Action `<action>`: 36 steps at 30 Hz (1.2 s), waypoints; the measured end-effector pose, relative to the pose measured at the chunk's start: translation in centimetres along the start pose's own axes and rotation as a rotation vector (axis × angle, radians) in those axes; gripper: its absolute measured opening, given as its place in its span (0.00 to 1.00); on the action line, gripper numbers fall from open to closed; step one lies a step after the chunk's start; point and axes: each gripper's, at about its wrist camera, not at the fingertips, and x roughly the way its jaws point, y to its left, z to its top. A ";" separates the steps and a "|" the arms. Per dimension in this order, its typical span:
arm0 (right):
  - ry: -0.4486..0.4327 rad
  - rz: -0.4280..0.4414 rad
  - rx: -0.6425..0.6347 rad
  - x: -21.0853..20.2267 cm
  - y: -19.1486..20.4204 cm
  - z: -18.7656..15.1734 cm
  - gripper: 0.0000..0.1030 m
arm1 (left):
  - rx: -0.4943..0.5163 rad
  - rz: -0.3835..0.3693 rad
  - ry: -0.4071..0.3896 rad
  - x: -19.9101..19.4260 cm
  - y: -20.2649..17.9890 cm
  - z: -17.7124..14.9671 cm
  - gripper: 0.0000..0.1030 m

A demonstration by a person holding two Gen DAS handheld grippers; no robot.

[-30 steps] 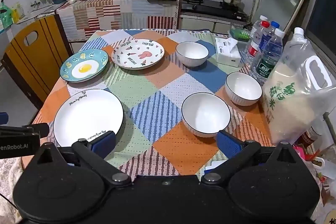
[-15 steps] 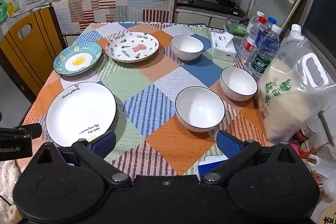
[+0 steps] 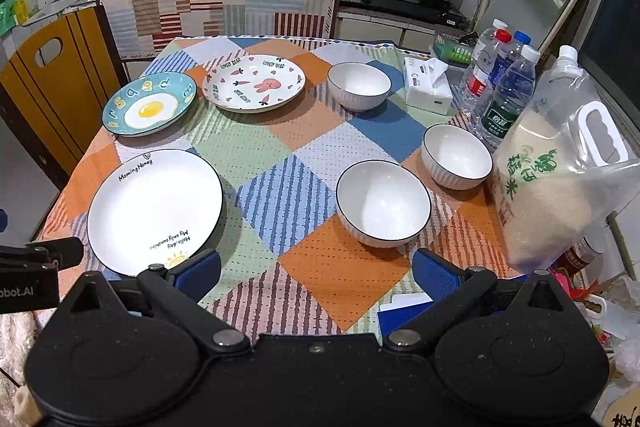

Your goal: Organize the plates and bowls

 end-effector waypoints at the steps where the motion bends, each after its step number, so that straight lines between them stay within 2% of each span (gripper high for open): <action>1: 0.001 0.001 0.002 0.0 0.0 0.0 1.00 | 0.000 -0.001 -0.001 0.0 0.0 0.0 0.92; 12: 0.002 0.007 -0.004 0.1 0.1 -0.1 1.00 | -0.023 0.000 0.004 0.3 0.5 -0.2 0.92; 18: 0.002 0.008 -0.005 0.1 0.1 -0.1 1.00 | 0.001 0.022 -0.037 0.2 0.3 -0.5 0.92; 23: 0.003 0.009 -0.010 0.2 0.2 -0.1 1.00 | -0.012 -0.026 -0.063 -0.6 0.5 -0.5 0.92; 29: 0.004 0.011 -0.016 0.3 0.4 -0.1 1.00 | -0.008 -0.034 -0.058 -0.2 0.6 -0.7 0.92; 31: 0.002 0.011 -0.019 0.4 0.4 -0.2 1.00 | -0.006 -0.061 -0.101 -0.2 0.8 -1.0 0.92; 34: -0.029 0.029 -0.014 0.5 0.2 -0.1 1.00 | 0.006 -0.062 -0.139 0.0 1.3 -1.3 0.92; 36: -0.065 0.058 -0.012 0.5 0.0 0.1 1.00 | 0.004 -0.082 -0.136 0.3 1.9 -1.2 0.92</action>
